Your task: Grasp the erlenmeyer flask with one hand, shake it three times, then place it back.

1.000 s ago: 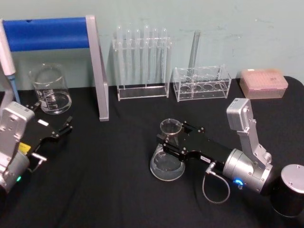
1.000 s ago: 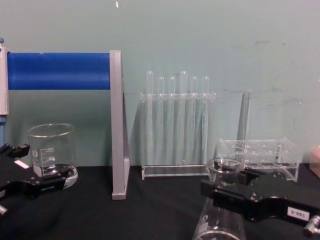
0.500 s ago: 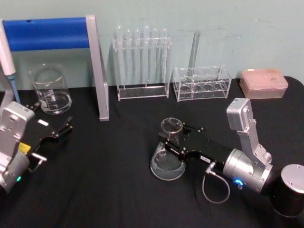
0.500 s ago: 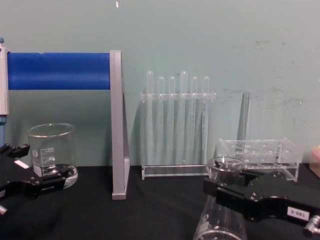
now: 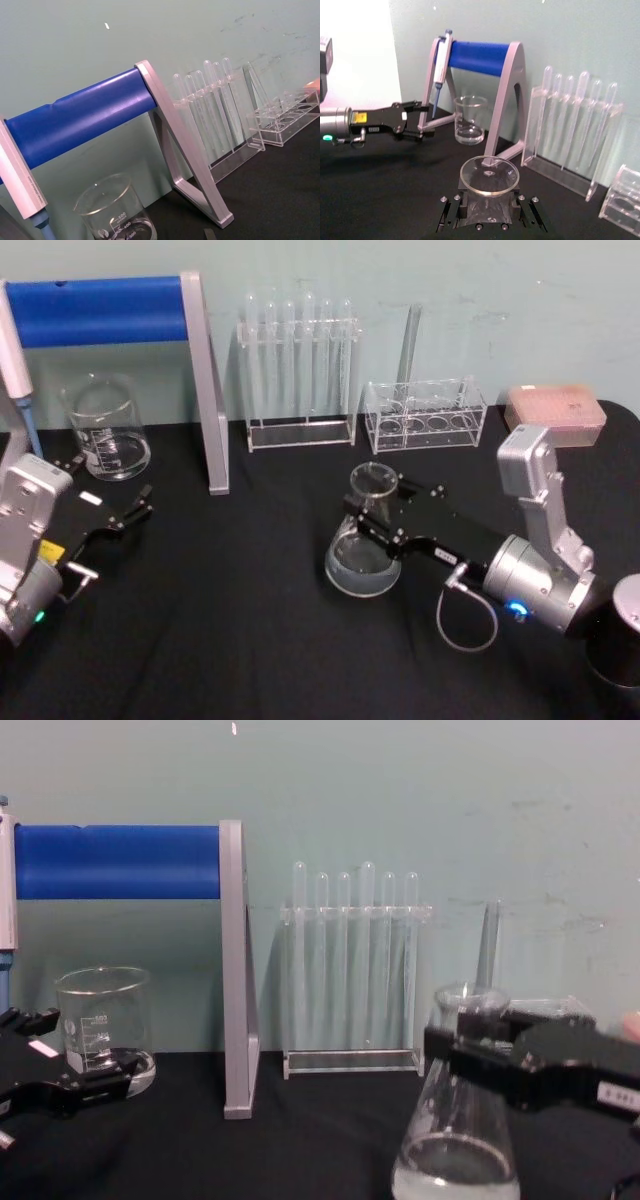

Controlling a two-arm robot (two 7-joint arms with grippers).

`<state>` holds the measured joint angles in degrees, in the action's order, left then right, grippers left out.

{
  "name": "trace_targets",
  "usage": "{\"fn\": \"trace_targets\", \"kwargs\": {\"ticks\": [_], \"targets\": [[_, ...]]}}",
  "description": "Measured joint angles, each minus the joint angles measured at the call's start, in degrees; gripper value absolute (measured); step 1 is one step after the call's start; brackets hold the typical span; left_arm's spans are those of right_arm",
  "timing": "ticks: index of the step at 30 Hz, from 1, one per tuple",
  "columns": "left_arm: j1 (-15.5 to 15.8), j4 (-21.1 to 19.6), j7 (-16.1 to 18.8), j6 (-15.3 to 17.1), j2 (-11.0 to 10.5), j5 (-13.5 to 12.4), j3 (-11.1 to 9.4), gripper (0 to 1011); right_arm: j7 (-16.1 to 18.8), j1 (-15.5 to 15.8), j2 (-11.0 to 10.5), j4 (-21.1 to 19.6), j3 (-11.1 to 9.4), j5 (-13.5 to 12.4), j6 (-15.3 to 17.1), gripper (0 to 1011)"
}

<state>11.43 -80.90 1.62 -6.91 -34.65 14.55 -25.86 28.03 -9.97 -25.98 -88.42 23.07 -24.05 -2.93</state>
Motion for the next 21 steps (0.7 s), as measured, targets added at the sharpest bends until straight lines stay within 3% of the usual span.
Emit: {"fn": "trace_targets", "kwargs": {"ticks": [8, 21], "targets": [[0.0, 0.0, 0.0, 0.0, 0.0, 0.0, 0.0, 1001, -1.5, 1.3, -0.5, -3.7, -1.6, -0.3, 0.7, 457], [0.0, 0.0, 0.0, 0.0, 0.0, 0.0, 0.0, 1001, -3.3, 1.9, 0.1, -4.2, -2.8, -0.1, 1.4, 457]]}}
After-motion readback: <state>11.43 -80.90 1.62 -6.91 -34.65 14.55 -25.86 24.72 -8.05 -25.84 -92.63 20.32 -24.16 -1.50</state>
